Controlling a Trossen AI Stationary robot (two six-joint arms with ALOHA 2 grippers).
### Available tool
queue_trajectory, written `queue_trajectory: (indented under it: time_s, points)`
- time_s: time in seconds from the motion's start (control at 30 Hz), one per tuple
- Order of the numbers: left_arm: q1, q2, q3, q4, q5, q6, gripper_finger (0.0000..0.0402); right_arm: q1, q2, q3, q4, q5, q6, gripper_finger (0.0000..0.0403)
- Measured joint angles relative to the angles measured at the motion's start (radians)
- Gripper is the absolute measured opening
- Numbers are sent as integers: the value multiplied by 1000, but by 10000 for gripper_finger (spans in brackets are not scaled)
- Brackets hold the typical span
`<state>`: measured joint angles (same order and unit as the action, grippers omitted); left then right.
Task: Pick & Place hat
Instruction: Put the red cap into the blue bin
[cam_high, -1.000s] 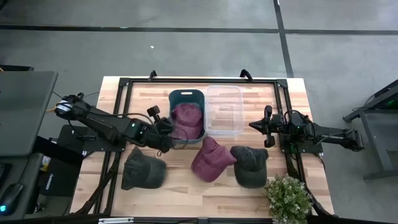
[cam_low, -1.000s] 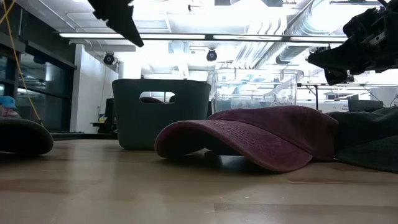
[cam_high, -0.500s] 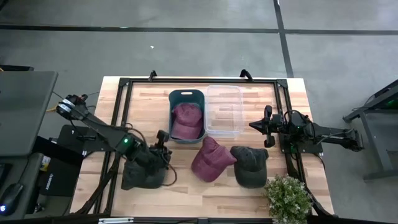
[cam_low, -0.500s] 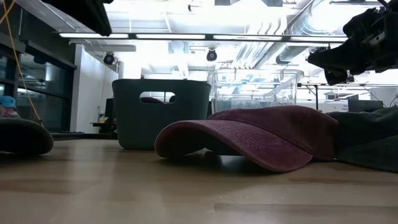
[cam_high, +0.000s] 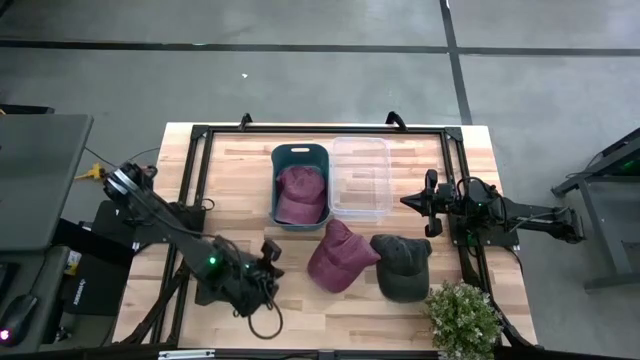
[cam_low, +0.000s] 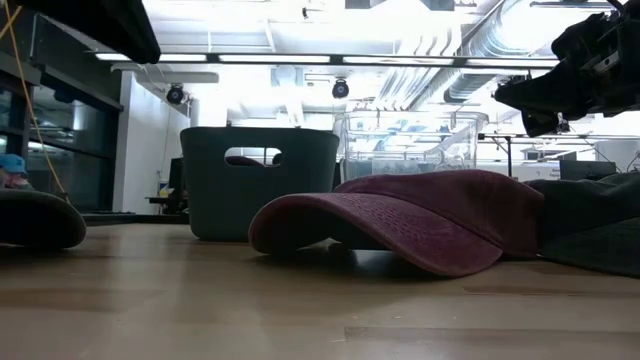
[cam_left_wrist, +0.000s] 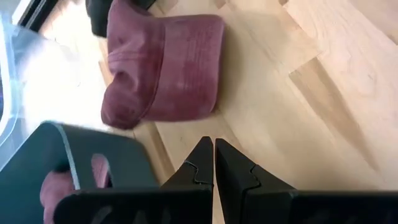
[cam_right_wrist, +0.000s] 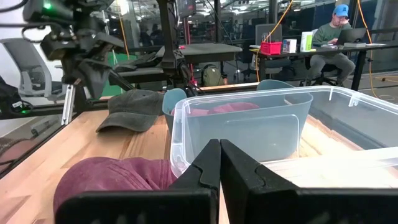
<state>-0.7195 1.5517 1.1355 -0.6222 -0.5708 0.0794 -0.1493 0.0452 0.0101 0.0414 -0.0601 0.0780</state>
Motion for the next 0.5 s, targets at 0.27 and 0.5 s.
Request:
queue_trajectory:
  time_s: [0.27, 0.5]
  points:
    - [-50, 113, 0, 121, -31, -9, 0, 0, 0, 0, 0, 0, 0, 0]
    - [-70, 194, 1, 234, -54, -39, 0, 0, 0, 0, 0, 0, 0, 0]
